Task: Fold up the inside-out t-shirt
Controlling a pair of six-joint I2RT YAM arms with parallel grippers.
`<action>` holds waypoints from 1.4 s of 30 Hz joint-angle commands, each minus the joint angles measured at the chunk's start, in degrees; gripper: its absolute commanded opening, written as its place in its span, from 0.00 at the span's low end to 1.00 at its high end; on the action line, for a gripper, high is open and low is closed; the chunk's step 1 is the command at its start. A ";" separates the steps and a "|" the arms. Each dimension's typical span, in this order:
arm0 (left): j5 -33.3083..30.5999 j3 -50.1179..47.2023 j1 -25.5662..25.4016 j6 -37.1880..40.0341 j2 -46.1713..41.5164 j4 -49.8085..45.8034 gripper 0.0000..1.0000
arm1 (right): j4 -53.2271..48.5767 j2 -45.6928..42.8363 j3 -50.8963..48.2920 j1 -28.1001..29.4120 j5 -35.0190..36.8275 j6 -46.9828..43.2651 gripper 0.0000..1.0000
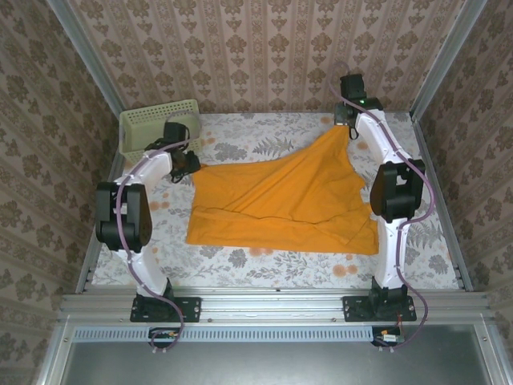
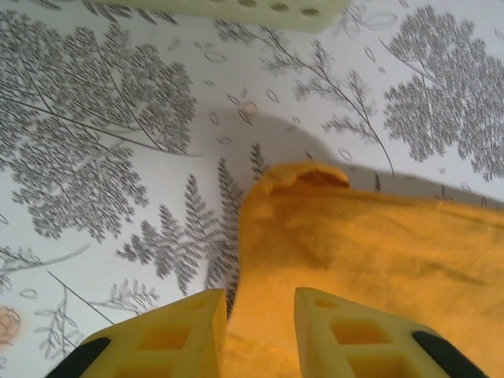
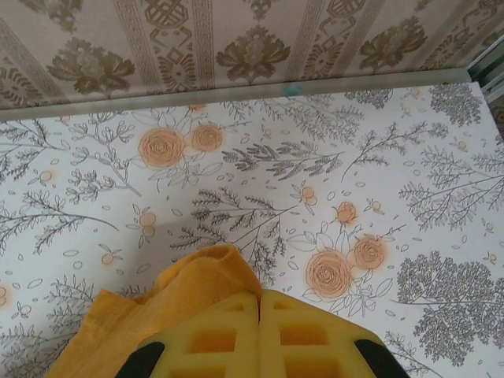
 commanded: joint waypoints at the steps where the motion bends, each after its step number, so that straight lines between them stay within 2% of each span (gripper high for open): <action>1: -1.70 -3.68 -4.79 1.28 -5.23 -0.91 0.33 | -1.61 1.40 2.22 -0.03 2.04 -1.10 0.08; 2: -0.84 -5.50 -5.97 0.78 -6.13 0.11 0.34 | -2.61 1.57 2.48 -0.03 1.39 -1.24 0.20; 3: -0.12 -7.38 -7.09 -0.16 -7.29 1.04 0.34 | -4.49 1.69 3.08 0.05 1.56 -0.95 0.38; 4: 0.41 -9.42 -8.04 -1.29 -8.49 1.87 0.34 | -6.46 1.34 3.11 0.03 2.55 0.11 0.51; 5: 1.02 -11.04 -8.82 -1.58 -9.45 2.84 0.35 | -8.02 0.59 2.43 -0.03 3.21 1.26 0.57; 7: 0.79 -13.50 -10.34 -1.95 -11.29 3.31 0.37 | -8.70 -3.74 -3.12 0.10 1.20 3.36 0.61; 13: 3.85 -19.00 -11.48 -2.11 -11.19 5.96 0.40 | 0.29 -20.67 -32.39 1.86 -14.61 14.40 0.66; 16: 3.85 -22.72 -11.42 -3.20 -11.04 8.05 0.42 | 4.09 -22.45 -42.72 2.76 -19.96 20.96 0.66; 18: 3.92 -24.11 -11.49 -3.57 -10.42 8.81 0.42 | 5.77 -20.76 -45.93 3.11 -21.65 23.44 0.65; 23: 3.73 -27.77 -11.55 -5.71 -11.95 9.42 0.43 | 3.04 -16.96 -48.87 1.25 -16.97 30.72 0.62; 31: 3.22 -36.89 -15.14 -11.39 -17.96 11.01 0.46 | 5.63 -24.53 -62.24 -5.55 -15.57 39.54 0.64; 32: 3.09 -37.83 -17.44 -12.31 -18.60 11.11 0.46 | 5.97 -25.91 -63.95 -6.56 -15.66 39.98 0.64; 39: 1.67 -41.12 -25.02 -18.49 -24.16 10.97 0.48 | 5.95 -33.27 -70.49 -12.05 -13.11 40.29 0.65; 42: 0.64 -37.34 -24.68 -16.54 -27.09 7.87 0.53 | 4.12 -35.69 -66.56 -11.21 -10.33 36.46 0.65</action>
